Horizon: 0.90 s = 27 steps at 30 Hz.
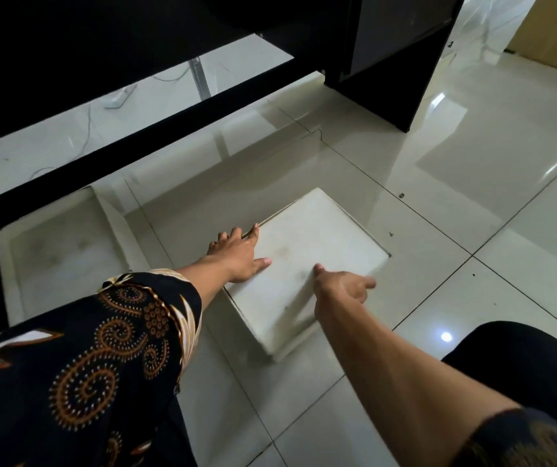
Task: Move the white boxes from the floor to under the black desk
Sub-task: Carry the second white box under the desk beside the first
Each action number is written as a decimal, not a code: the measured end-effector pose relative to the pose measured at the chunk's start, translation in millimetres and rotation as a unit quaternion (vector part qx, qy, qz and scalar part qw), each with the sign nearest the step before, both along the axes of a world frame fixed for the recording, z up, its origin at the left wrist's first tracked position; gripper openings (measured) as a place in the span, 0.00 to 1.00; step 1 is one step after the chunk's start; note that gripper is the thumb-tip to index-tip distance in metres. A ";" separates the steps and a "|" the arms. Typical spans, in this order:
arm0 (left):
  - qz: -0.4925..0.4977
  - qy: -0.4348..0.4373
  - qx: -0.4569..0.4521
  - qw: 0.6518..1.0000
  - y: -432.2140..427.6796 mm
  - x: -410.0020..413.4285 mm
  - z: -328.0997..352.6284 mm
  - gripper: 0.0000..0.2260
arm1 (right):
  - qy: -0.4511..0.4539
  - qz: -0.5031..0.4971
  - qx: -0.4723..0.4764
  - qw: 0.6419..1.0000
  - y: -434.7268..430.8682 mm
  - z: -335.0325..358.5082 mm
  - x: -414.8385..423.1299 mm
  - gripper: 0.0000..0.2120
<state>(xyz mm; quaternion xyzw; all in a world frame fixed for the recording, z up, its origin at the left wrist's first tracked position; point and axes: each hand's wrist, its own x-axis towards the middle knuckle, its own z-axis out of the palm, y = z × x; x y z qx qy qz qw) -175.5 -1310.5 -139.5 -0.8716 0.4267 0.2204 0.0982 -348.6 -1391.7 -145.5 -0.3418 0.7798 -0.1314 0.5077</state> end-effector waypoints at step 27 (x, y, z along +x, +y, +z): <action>0.072 -0.030 -0.074 0.994 100.4 -64.2 5.3 0.47 | 0.089 0.657 -0.211 0.719 -55.8 2.9 112.0 0.43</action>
